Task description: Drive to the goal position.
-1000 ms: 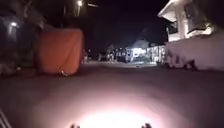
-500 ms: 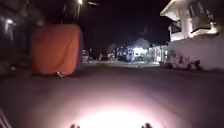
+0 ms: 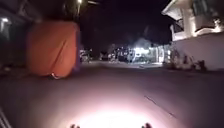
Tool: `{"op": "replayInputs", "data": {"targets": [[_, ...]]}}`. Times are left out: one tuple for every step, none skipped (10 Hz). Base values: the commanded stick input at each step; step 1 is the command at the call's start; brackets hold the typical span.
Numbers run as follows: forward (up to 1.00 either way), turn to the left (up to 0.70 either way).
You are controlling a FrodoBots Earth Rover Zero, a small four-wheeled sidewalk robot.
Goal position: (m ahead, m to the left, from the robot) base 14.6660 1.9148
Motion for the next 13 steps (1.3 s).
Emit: {"op": "replayInputs", "data": {"targets": [[0.70, 0.00], [0.70, 0.00], [0.70, 0.00], [0.70, 0.00], [0.70, 0.00], [0.70, 0.00], [0.70, 0.00], [0.70, 0.00], [0.70, 0.00], [0.70, 0.00], [0.70, 0.00], [0.70, 0.00], [0.70, 0.00]]}}
